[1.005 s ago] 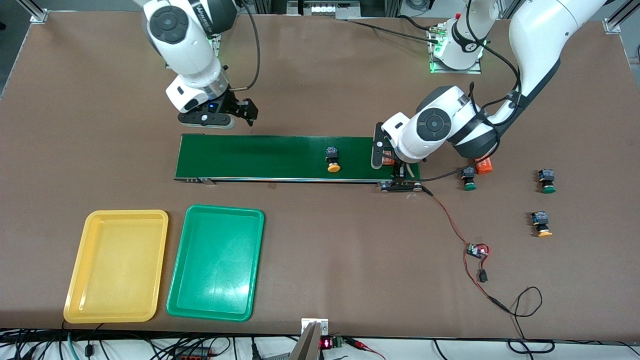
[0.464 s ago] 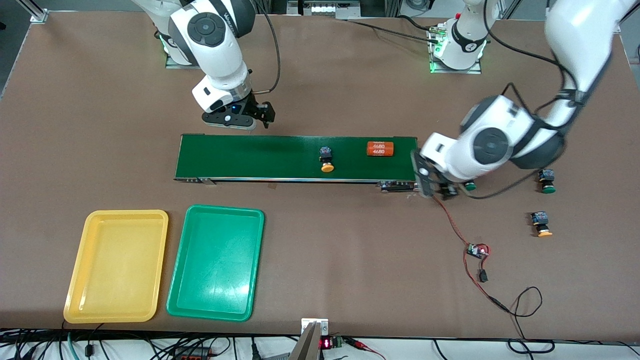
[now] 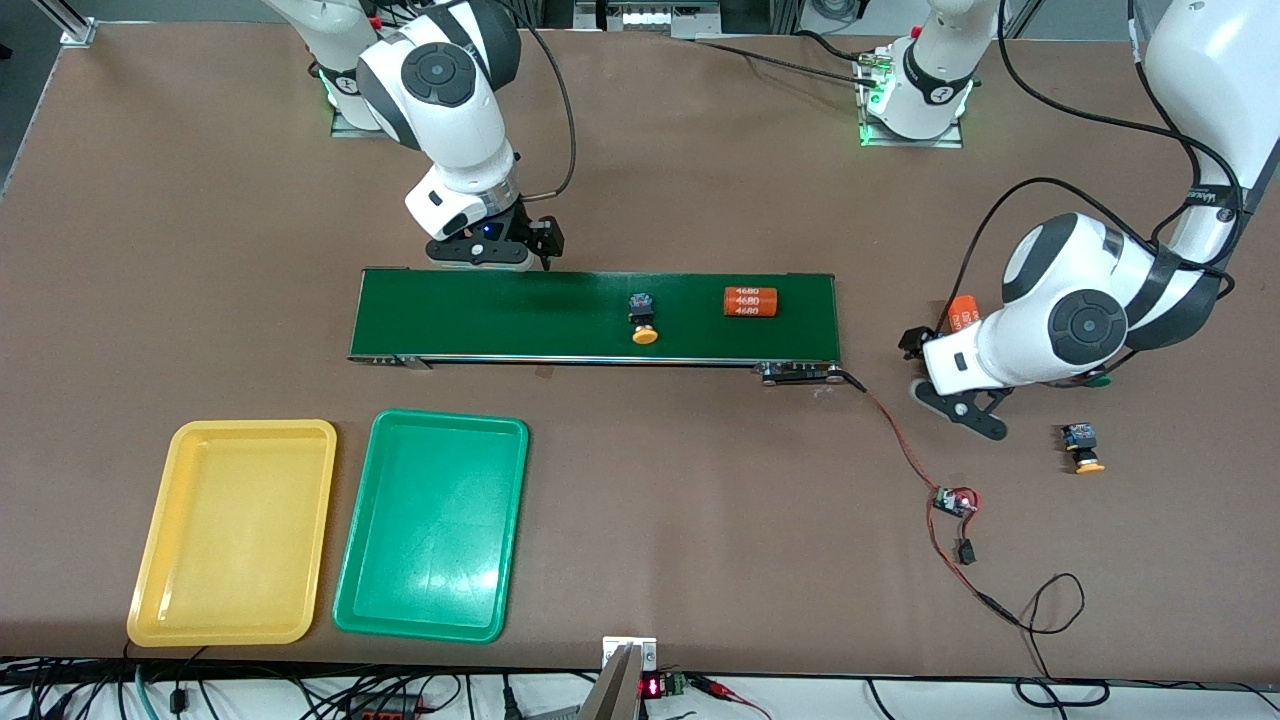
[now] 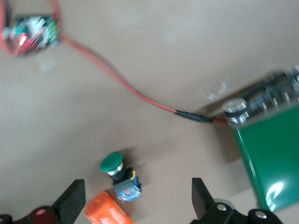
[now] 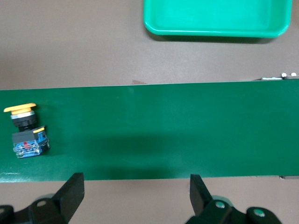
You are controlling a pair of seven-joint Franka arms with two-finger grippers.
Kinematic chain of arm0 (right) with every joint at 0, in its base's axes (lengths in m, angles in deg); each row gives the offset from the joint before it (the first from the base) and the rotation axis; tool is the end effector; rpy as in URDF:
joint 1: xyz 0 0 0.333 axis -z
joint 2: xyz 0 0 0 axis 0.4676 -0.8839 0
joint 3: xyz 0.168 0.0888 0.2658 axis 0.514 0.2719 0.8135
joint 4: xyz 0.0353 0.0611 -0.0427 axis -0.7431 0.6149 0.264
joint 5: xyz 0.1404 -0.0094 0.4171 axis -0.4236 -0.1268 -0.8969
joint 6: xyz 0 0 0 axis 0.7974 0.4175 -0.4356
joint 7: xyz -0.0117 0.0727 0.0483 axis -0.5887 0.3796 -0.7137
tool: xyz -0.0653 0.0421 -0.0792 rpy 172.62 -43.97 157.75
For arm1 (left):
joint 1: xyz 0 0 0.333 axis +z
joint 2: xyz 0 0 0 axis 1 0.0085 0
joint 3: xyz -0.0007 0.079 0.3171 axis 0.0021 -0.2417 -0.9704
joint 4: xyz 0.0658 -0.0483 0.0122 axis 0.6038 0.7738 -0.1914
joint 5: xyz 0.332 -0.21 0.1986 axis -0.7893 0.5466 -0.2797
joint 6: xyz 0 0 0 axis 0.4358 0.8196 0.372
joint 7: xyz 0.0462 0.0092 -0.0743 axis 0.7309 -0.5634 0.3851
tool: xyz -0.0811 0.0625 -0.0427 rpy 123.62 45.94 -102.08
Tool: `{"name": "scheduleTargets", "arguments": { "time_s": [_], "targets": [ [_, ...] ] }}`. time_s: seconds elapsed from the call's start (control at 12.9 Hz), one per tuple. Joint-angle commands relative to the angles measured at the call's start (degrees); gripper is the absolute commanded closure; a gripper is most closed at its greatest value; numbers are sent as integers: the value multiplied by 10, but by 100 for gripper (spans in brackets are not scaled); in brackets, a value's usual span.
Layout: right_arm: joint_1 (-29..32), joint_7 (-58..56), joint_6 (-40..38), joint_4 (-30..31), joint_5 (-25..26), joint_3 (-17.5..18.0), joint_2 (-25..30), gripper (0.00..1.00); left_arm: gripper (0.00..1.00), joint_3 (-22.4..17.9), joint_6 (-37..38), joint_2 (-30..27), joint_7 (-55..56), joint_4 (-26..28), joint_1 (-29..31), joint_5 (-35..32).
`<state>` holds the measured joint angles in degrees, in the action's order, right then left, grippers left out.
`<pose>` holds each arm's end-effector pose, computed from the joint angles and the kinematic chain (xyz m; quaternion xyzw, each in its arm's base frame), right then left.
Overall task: Sort buttons by color to trays
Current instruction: 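Grasp the green button with the left gripper while the right gripper grasps the yellow button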
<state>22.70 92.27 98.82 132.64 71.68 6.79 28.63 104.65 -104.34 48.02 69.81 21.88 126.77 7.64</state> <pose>0.4738 0.3747 0.3476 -0.9989 0.0191 -0.0429 0.0075 0.6507 -0.1018 0.2796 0.9820 -0.1591 -0.1016 0.0078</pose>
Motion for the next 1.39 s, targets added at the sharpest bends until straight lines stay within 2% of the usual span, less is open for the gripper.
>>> {"name": "scheduleTargets", "arguments": {
  "time_s": [0.0,0.15,0.39,0.54,0.85,1.08,1.16,1.31],
  "targets": [
    [-6,-7,6,-11,12,1,-7,0,0,-8,13,-4,122,1,0,-11],
    [-13,-4,7,-11,11,1,-15,0,0,-52,17,2,120,-6,2,-10],
    [-41,3,29,-12,14,1,-44,0,0,-55,20,5,122,22,4,-10],
    [-56,3,29,-20,15,1,-63,0,0,-56,-18,13,123,46,10,-13],
    [-77,80,31,-59,87,1,-119,0,1,-79,-105,14,121,102,10,-29],
    [-77,91,30,-82,85,-15,-142,0,5,-92,-126,31,130,114,11,-65],
    [-79,93,30,-83,80,-19,-145,0,9,-93,-136,37,130,116,11,-65],
    [-82,109,30,-92,55,-27,-151,0,33,-94,-138,54,131,117,11,-65]
  ]
}}
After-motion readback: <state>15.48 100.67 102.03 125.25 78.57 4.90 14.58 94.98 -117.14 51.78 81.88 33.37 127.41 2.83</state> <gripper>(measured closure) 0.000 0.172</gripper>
